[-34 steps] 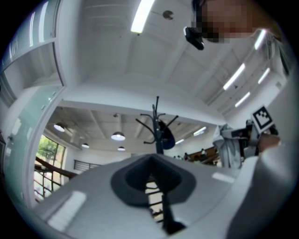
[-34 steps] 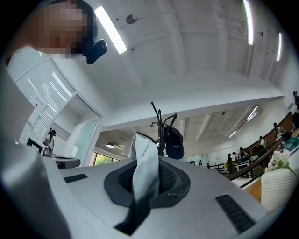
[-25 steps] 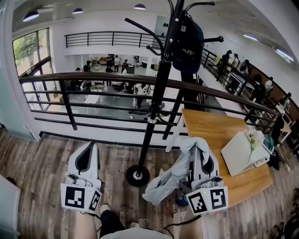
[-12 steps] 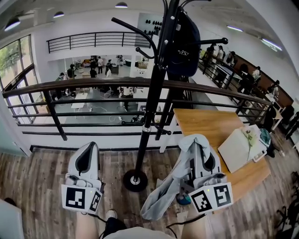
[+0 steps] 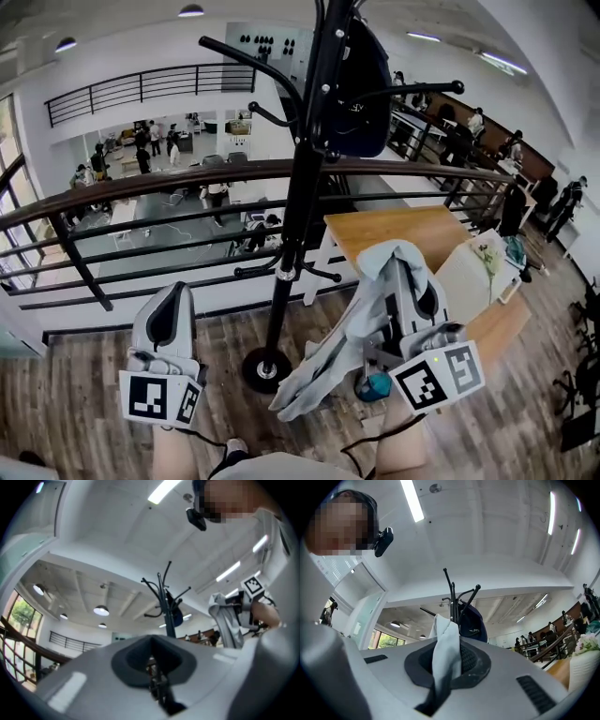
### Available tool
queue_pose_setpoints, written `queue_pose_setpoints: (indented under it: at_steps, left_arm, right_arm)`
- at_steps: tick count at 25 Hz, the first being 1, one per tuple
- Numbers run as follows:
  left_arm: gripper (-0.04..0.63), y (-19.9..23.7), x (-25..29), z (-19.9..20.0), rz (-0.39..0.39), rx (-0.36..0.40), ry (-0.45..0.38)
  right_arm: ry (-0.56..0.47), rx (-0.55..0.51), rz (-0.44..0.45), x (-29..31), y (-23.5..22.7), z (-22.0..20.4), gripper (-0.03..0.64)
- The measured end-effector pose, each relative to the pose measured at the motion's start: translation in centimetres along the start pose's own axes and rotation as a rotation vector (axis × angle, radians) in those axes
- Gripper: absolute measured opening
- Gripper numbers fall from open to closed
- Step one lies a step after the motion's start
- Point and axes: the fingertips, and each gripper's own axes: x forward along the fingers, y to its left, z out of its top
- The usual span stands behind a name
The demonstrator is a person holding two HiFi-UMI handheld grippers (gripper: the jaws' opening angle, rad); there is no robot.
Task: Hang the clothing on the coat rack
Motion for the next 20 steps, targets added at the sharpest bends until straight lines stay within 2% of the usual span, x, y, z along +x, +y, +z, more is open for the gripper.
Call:
queue_pose_setpoints:
  at_steps: [4, 12, 20]
  left_arm:
    - [0.009, 2.4, 0.9, -1.2, -0.049, -0.017, -0.007]
    - [0.009, 8.9, 2.5, -3.4, -0.097, -0.041, -0.018]
    - [0.009, 11.2, 3.5, -4.8, -0.153, -0.064, -0.012]
  right_arm:
    - [-0.024, -0.010, -0.023, 2.3, 1.5, 0.6, 0.006]
    - [-0.052, 0.000, -0.068, 8.9, 3.9, 0.3, 0.006]
    - [-0.057, 0.018, -0.148, 12.2, 3.2, 0.9, 0.006]
